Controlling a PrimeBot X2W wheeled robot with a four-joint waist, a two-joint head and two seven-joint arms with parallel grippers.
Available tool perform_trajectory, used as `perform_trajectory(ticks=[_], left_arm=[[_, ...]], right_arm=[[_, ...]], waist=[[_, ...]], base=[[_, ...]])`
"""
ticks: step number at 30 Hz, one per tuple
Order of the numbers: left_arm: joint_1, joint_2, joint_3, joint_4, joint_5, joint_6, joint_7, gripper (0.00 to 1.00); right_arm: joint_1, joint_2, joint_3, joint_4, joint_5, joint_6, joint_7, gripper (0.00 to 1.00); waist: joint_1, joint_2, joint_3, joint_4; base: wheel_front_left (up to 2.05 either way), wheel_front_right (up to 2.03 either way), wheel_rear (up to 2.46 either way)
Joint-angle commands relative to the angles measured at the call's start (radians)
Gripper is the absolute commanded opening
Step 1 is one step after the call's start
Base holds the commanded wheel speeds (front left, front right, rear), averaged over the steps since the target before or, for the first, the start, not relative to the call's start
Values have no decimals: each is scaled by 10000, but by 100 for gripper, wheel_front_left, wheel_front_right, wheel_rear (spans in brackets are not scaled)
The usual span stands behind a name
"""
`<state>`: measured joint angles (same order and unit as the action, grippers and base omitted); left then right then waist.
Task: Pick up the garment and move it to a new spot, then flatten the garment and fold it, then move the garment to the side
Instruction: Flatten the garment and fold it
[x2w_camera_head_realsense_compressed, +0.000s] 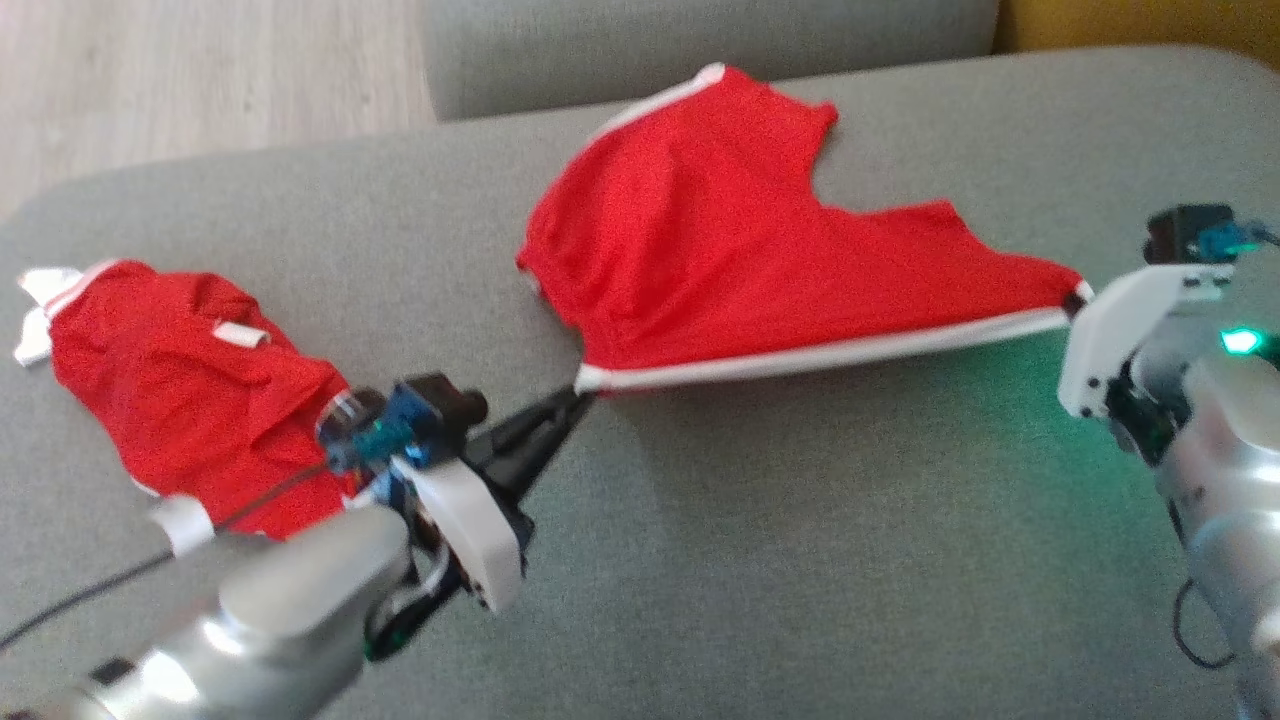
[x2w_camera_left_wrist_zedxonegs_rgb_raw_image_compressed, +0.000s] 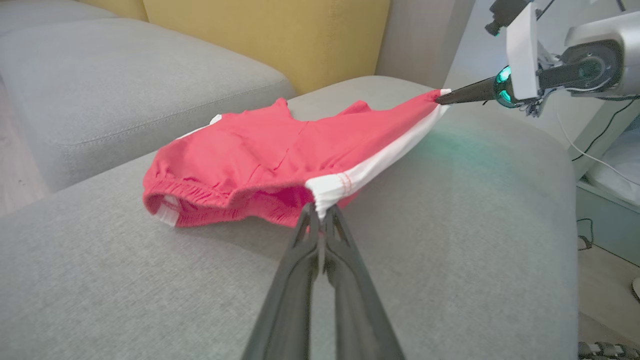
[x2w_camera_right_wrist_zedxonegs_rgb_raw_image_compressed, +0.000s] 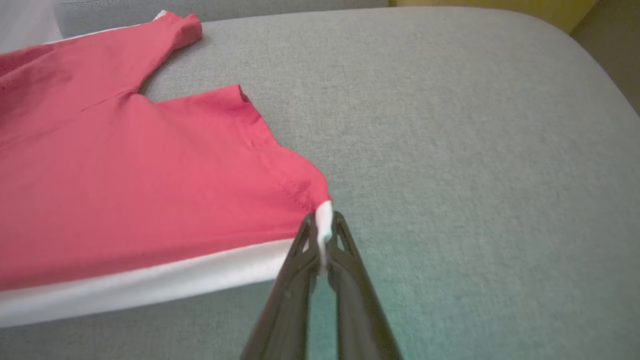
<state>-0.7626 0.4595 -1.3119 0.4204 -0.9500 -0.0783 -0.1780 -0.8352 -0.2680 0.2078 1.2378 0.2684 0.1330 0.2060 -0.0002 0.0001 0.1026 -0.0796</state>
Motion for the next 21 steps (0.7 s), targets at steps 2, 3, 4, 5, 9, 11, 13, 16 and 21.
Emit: perform_trajectory(ticks=[2,3,4,5,9,11,13,16,21], left_arm=[[113,478,379,-467,103,358,-41,0],[300,471,373,-681,114,470,6,0],[300,471,373,-681,114,470,6,0],[480,459,368,-901,115,578,58,0],[1031,458,357,-1839,90,1064,234,0],[1123,491,403,-2211,67,1299,226,0],[1099,524,496,-2408,82,1529,208,0],[891,556,663,-2411,178,1809,172,0],[344,407,999,-2107,219,2004,134,0]], right_arm=[[440,-749,252,-740,656,-23,387,0],[664,-945,345,-998,853,-23,557,0],[664,-945,345,-998,853,-23,557,0],[911,-1150,456,-1291,1032,-23,727,0],[1885,-1867,575,-2792,1844,-23,1451,0],[2278,-2181,386,-3646,2126,-23,1689,0],[2584,-2393,43,-4491,2255,-23,1867,0],[2858,-2460,-622,-5654,2051,-23,2069,0],[2770,-1913,-1962,-7131,1130,-23,2364,0]], waist=[[2,-1,-551,-69],[2,-1,-641,-90],[2,-1,-641,-90],[2,-1,-737,-98],[2,-1,-848,-99],[2,-1,-772,-48],[2,-1,-656,47],[2,-1,-395,230],[2,-1,260,661]], base=[[0,0,0],[0,0,0],[0,0,0],[0,0,0],[0,0,0],[0,0,0],[0,0,0],[0,0,0],[0,0,0]])
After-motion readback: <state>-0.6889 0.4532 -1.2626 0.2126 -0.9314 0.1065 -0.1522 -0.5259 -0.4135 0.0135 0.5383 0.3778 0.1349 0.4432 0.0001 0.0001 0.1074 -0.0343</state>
